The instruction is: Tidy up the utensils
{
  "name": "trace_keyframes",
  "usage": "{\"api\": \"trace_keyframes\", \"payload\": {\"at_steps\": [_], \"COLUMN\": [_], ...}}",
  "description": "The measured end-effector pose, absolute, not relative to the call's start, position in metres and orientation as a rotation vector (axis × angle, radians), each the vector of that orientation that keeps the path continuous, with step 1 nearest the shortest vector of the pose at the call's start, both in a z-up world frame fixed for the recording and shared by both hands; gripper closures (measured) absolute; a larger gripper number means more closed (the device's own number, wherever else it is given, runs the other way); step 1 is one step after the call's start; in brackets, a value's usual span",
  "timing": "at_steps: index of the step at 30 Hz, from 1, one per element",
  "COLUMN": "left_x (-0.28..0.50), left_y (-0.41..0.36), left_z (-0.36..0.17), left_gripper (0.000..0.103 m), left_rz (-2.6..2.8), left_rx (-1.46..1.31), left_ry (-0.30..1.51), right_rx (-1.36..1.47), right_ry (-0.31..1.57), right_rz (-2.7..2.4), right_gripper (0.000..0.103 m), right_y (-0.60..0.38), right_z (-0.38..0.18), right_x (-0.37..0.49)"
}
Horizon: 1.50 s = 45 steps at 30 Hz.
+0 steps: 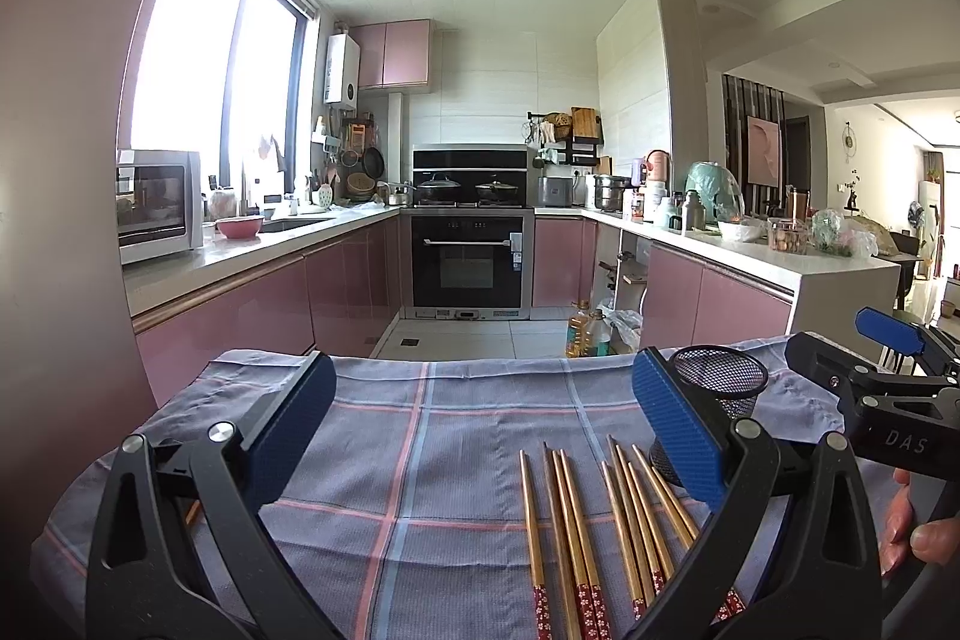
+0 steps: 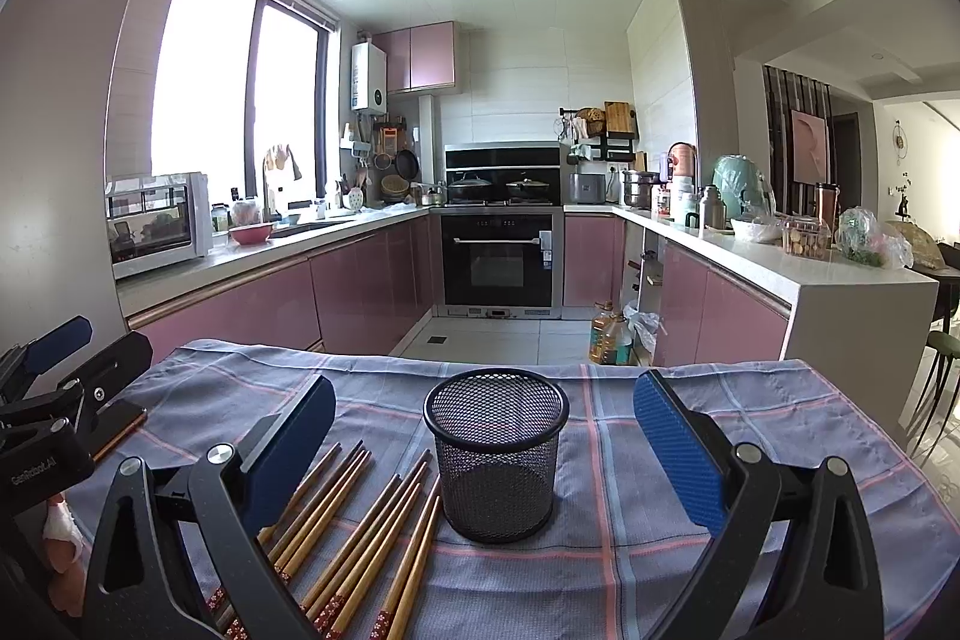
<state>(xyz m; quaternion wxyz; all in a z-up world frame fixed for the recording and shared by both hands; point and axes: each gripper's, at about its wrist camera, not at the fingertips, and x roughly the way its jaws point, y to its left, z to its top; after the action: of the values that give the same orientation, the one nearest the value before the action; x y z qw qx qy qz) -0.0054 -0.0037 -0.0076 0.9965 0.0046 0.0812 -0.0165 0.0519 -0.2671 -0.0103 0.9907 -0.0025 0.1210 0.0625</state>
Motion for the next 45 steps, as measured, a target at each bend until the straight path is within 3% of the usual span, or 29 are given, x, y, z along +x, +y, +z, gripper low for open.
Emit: {"api": "trace_keyframes", "payload": {"at_steps": [10,20,26,28,32,39,45], "left_x": [0.005,0.039,0.063,0.072,0.09,0.107,0.121], "left_y": [-0.009,-0.007,-0.009,-0.009,-0.013,-0.023,-0.028], "left_z": [-0.012,-0.037,-0.058,-0.066,-0.082,-0.102,-0.113], "left_gripper": [0.006,0.006,0.013,0.017,0.028,0.036,0.055], "left_rz": [-0.036,-0.076,-0.128,-0.144,-0.175,-0.22,-0.248], "left_rx": [0.024,0.074,0.121,0.133,0.156,0.178,0.183], "left_ry": [0.22,0.428,0.555,0.604,0.703,0.796,0.857], "right_rx": [-0.008,-0.086,-0.063,-0.048,-0.053,-0.075,-0.086], "right_ry": [0.323,0.605,0.725,0.766,0.808,0.868,0.896], "right_rz": [0.165,0.268,0.289,0.291,0.291,0.299,0.309], "right_gripper": [0.007,0.008,0.026,0.037,0.042,0.057,0.069], "right_y": [-0.266,-0.248,-0.248,-0.25,-0.247,-0.238,-0.236], "right_z": [-0.018,-0.058,-0.08,-0.085,-0.093,-0.103,-0.106], "right_x": [0.062,0.086,0.101,0.106,0.11,0.118,0.122]}}
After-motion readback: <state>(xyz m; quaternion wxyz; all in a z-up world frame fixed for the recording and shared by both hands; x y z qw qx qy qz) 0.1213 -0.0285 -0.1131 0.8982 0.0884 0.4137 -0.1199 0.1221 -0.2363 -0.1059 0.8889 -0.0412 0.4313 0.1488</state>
